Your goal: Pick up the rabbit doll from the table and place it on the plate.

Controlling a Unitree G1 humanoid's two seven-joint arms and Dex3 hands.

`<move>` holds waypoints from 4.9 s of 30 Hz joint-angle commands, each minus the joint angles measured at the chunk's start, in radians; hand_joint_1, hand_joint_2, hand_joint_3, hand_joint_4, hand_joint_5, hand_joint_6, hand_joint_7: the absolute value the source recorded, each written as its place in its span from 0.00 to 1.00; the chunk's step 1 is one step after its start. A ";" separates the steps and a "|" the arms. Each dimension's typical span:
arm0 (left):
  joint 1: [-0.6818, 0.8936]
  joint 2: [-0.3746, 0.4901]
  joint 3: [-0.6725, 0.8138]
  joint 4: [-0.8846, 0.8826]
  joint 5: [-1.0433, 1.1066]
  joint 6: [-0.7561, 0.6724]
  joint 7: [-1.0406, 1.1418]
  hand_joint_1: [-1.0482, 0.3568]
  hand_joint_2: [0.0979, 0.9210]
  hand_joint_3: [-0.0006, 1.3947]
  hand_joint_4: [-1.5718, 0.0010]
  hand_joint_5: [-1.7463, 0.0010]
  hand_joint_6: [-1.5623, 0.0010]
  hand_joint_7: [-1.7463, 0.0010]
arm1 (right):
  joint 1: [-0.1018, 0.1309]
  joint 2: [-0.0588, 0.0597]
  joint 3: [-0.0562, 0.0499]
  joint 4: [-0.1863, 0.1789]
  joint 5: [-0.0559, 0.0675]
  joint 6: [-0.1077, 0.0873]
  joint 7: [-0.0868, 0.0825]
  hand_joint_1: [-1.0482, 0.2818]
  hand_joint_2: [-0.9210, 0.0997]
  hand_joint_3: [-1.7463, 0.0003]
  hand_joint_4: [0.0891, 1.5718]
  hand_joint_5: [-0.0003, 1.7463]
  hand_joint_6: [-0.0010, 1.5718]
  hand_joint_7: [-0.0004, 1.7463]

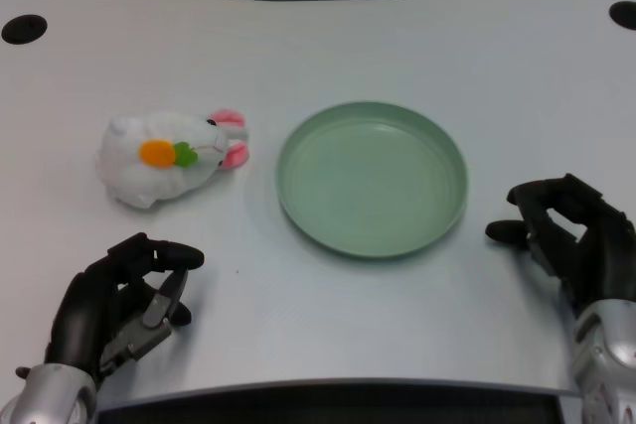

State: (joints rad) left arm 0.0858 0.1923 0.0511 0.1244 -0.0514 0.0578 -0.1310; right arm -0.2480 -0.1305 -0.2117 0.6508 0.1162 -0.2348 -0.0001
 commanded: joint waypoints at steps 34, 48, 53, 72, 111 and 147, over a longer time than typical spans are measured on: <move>0.020 0.008 0.003 -0.022 0.011 -0.033 -0.028 0.45 1.00 0.39 0.70 0.01 0.66 0.34 | 0.004 0.003 -0.001 -0.017 0.000 0.000 -0.003 0.20 0.00 0.92 0.51 0.51 0.52 0.69; -0.041 0.061 0.027 -0.151 -0.034 -0.064 -0.109 0.45 1.00 0.38 0.71 0.02 0.68 0.30 | -0.005 0.007 -0.002 -0.011 0.005 0.000 0.001 0.21 0.00 0.93 0.51 0.52 0.53 0.68; -0.093 0.103 0.025 -0.142 -0.005 -0.095 -0.137 0.45 1.00 0.39 0.73 0.03 0.71 0.31 | -0.008 0.009 -0.003 -0.007 0.006 0.011 -0.001 0.21 0.00 0.93 0.51 0.52 0.53 0.68; -0.414 0.399 -0.136 0.068 0.484 -0.244 -0.142 0.30 0.97 0.01 0.83 0.75 0.76 0.99 | -0.027 0.011 0.003 0.028 -0.003 0.002 -0.011 0.21 0.00 0.92 0.50 0.50 0.52 0.68; -0.845 0.382 -0.480 0.569 0.916 -0.219 -0.091 0.05 1.00 0.01 0.99 0.99 0.96 0.99 | -0.051 0.014 -0.003 0.061 0.007 0.001 -0.007 0.23 0.00 0.93 0.52 0.50 0.54 0.67; -0.949 0.329 -0.571 0.862 0.862 -0.265 -0.037 0.14 0.94 0.00 0.88 0.94 0.88 0.98 | -0.031 0.012 -0.009 0.034 0.013 -0.005 0.001 0.22 0.00 0.92 0.51 0.52 0.54 0.68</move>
State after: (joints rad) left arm -0.8513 0.5183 -0.5074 0.9714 0.8005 -0.1991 -0.1843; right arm -0.2907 -0.1229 -0.2149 0.6875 0.1221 -0.2261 -0.0040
